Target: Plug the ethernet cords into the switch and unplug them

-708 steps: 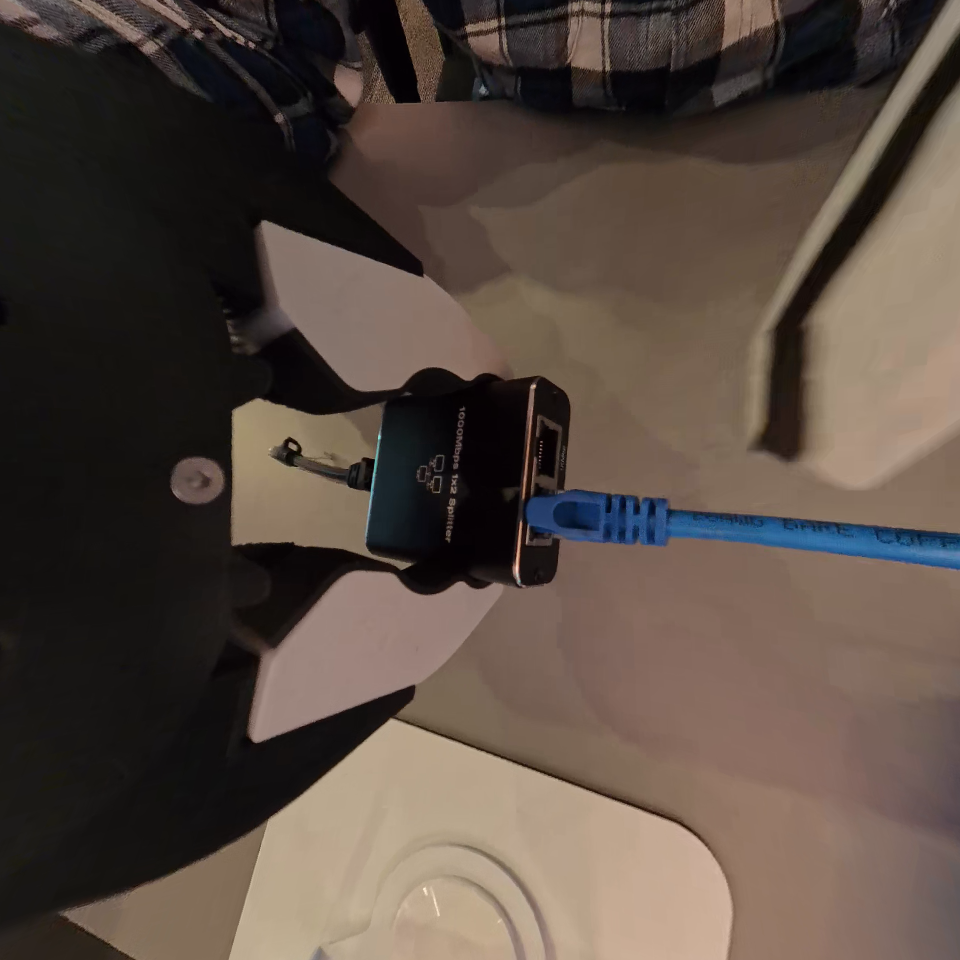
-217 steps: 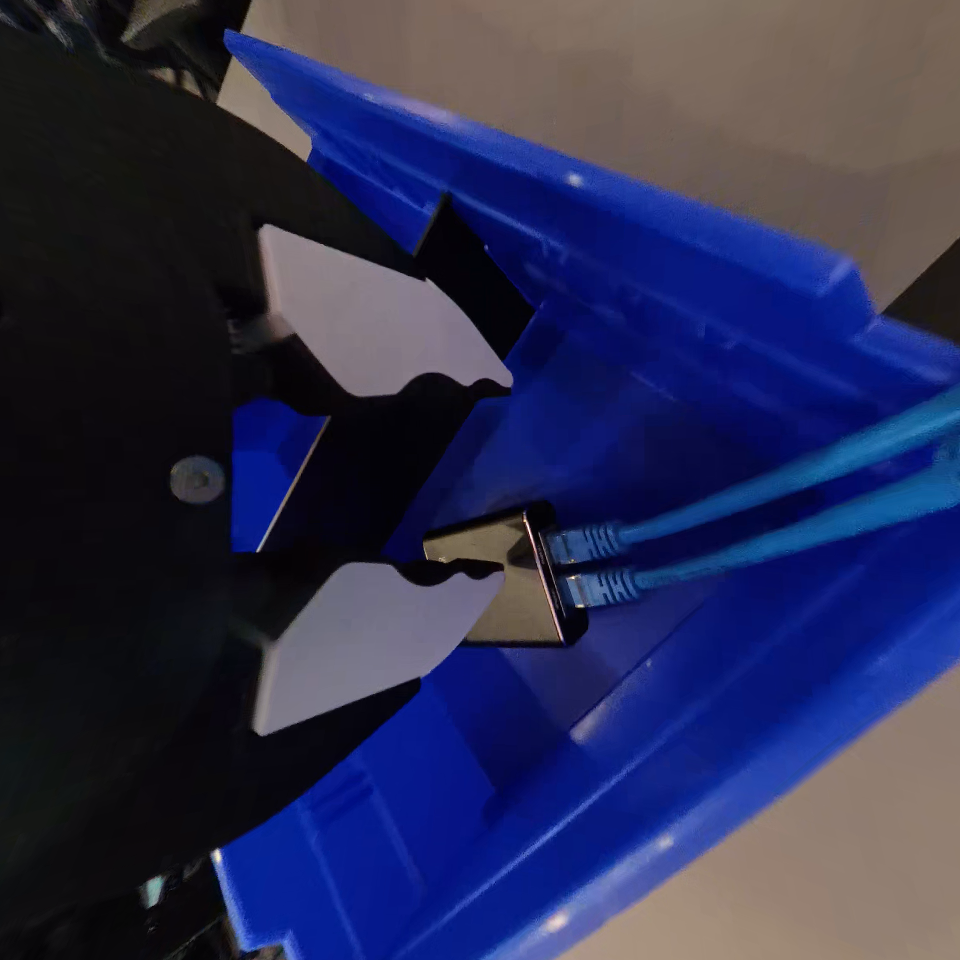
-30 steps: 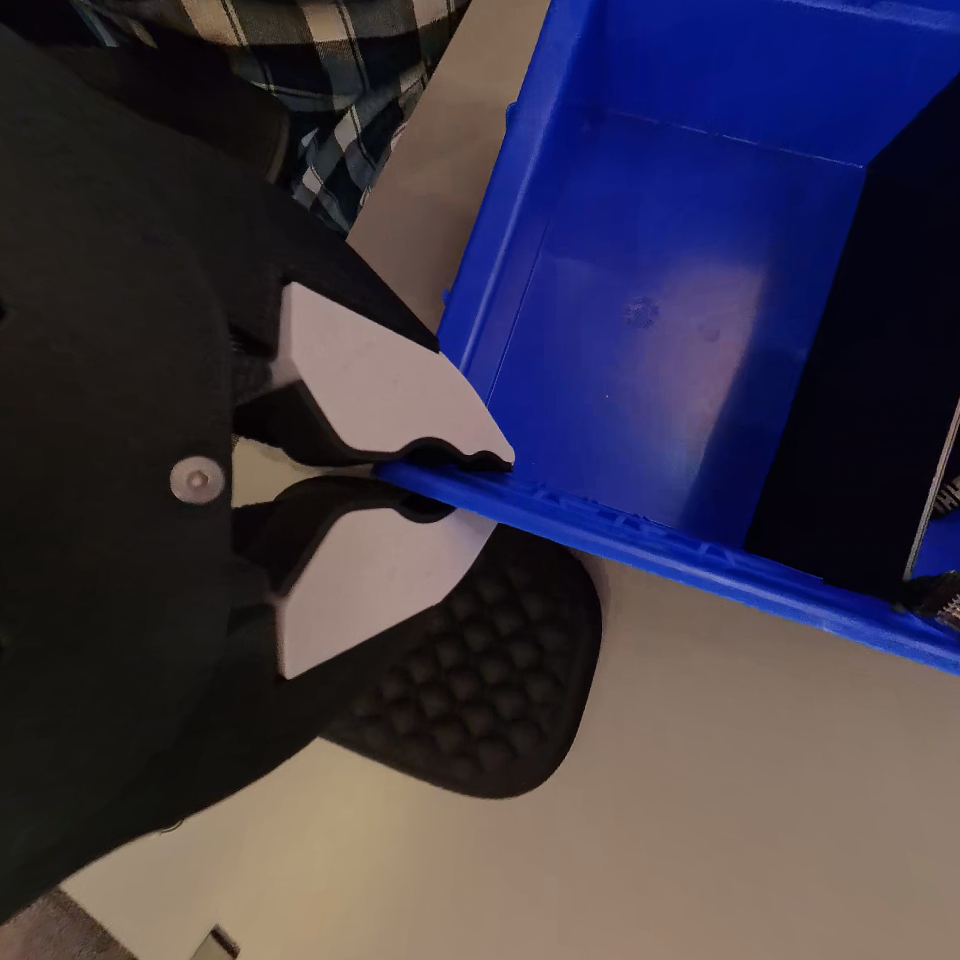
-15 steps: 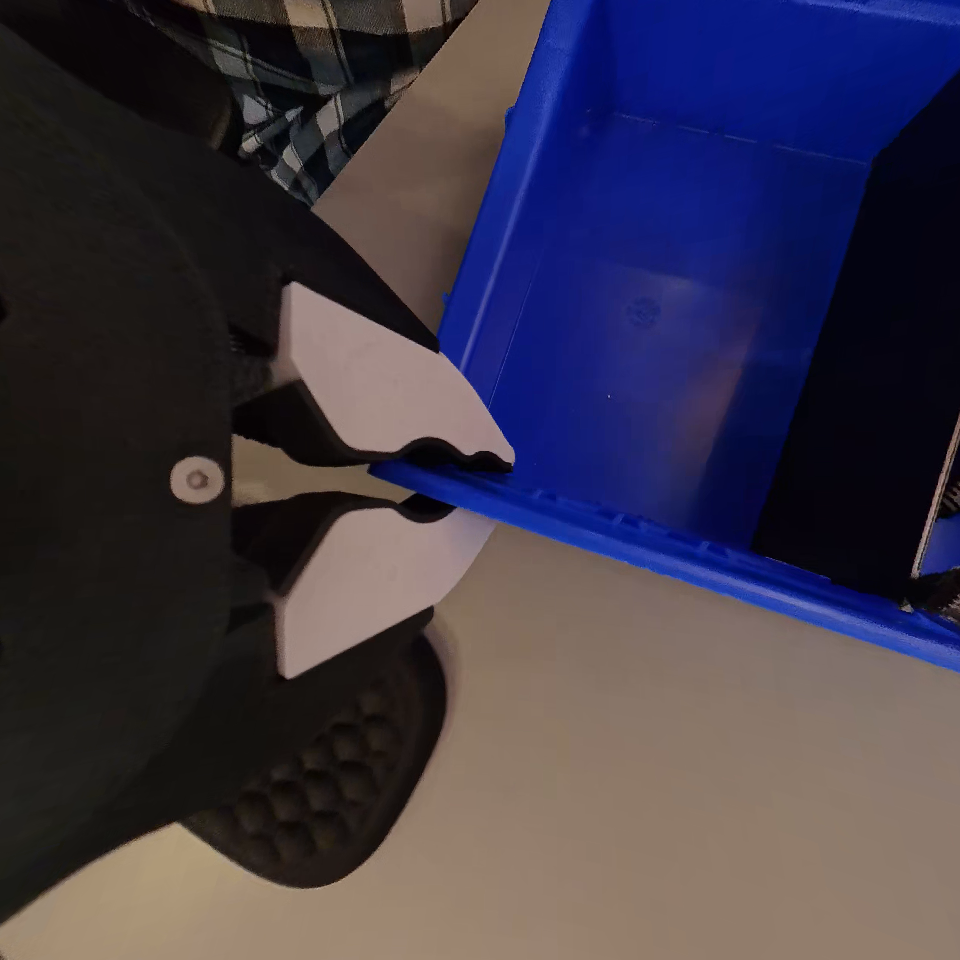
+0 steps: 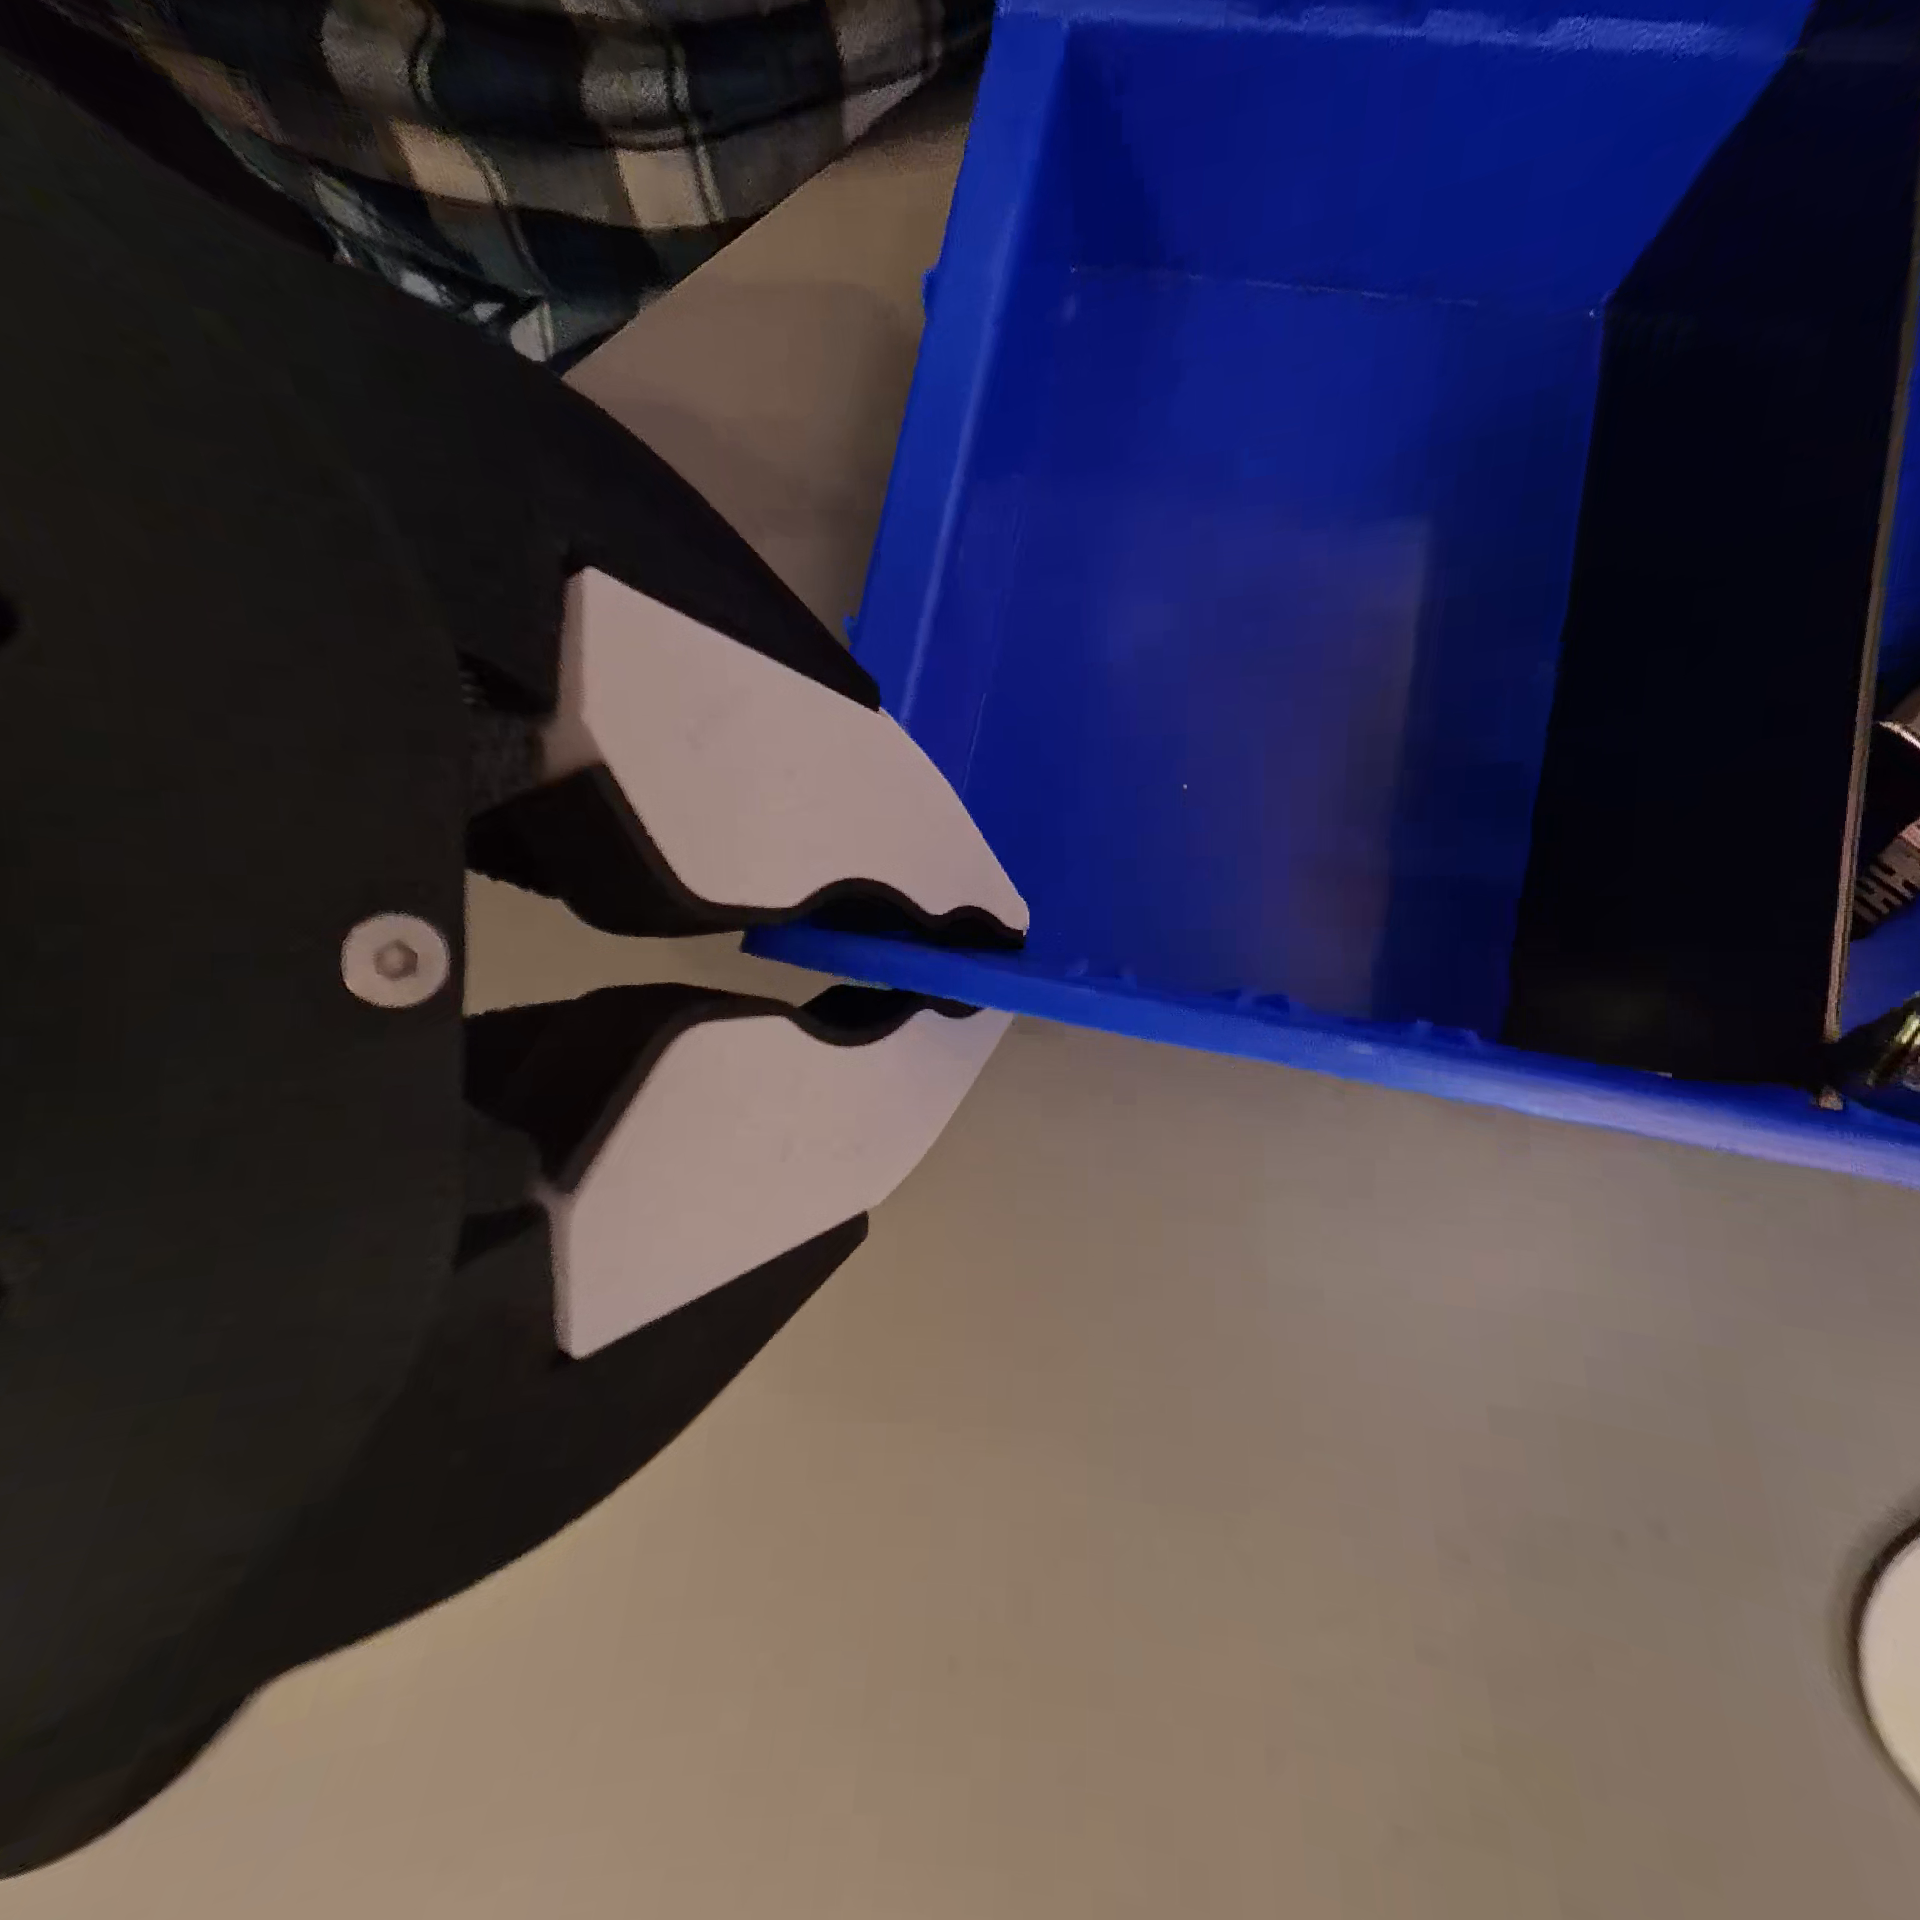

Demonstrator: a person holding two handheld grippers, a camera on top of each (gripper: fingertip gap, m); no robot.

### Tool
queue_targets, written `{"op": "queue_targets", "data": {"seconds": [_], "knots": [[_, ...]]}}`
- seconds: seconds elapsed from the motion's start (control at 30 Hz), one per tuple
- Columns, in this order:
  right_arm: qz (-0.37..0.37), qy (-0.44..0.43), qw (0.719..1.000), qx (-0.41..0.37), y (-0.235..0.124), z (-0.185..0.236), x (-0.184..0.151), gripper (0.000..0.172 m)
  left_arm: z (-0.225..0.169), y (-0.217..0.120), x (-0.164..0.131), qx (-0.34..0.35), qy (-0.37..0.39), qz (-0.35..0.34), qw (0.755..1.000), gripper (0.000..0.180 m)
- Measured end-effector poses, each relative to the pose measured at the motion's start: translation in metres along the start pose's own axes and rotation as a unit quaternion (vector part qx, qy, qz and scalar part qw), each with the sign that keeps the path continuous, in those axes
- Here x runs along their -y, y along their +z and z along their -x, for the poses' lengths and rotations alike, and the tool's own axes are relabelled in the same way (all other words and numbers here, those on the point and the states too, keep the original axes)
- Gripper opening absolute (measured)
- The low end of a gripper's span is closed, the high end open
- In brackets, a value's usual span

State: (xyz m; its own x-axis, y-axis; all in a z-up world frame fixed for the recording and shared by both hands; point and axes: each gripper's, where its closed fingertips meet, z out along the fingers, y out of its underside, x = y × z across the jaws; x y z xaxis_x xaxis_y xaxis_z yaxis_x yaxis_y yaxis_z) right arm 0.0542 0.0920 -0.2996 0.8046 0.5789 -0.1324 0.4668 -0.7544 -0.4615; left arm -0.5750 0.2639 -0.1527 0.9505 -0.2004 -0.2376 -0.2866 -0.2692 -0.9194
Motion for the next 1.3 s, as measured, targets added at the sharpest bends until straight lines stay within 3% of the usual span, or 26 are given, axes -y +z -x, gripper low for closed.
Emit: {"op": "queue_targets", "data": {"seconds": [0.2,0.3,0.37,0.43,0.53,0.57,0.63,0.73,0.87,0.93,1.1,1.3], "knots": [[-0.005,-0.029,0.999,0.017,0.025,0.016,0.043,0.005,0.015,-0.006,0.005,0.021,0.001,-0.013,1.000,0.004],[-0.022,-0.099,0.995,-0.006,0.034,0.024,0.063,0.007,0.021,-0.007,0.006,0.026,0.002,-0.010,1.000,0.004],[-0.053,-0.125,0.990,-0.025,0.029,0.024,0.074,0.044,0.022,-0.007,0.006,0.026,0.004,-0.010,1.000,0.004],[-0.090,-0.149,0.984,-0.035,0.010,0.021,0.080,0.059,0.022,-0.007,0.006,0.025,0.005,-0.009,1.000,0.004],[-0.158,-0.289,0.943,-0.043,-0.026,0.042,0.082,0.064,0.024,-0.006,0.004,0.025,0.002,-0.008,1.000,0.004],[-0.151,-0.334,0.930,-0.004,-0.029,0.061,0.073,0.059,0.024,-0.005,0.004,0.025,0.000,-0.007,1.000,0.004],[-0.124,-0.394,0.908,0.066,-0.022,0.093,0.053,0.062,0.025,-0.004,0.003,0.025,-0.004,-0.006,1.000,0.004],[-0.068,-0.464,0.878,0.095,0.013,0.112,0.032,0.068,0.025,-0.003,0.001,0.027,-0.008,-0.007,1.000,0.004],[-0.005,-0.522,0.850,0.075,0.058,0.109,0.022,0.070,0.024,-0.004,0.000,0.029,-0.010,-0.006,1.000,0.004],[-0.011,-0.530,0.843,0.089,0.058,0.112,0.029,0.050,0.024,-0.005,0.000,0.030,-0.009,-0.004,0.999,0.004],[-0.006,-0.568,0.812,0.135,0.066,0.129,0.033,0.029,0.030,-0.009,0.002,0.038,-0.007,-0.007,0.999,0.004],[0.009,-0.568,0.812,0.133,0.077,0.133,0.051,0.027,0.040,-0.016,0.002,0.054,0.003,-0.009,0.998,0.004]]}}
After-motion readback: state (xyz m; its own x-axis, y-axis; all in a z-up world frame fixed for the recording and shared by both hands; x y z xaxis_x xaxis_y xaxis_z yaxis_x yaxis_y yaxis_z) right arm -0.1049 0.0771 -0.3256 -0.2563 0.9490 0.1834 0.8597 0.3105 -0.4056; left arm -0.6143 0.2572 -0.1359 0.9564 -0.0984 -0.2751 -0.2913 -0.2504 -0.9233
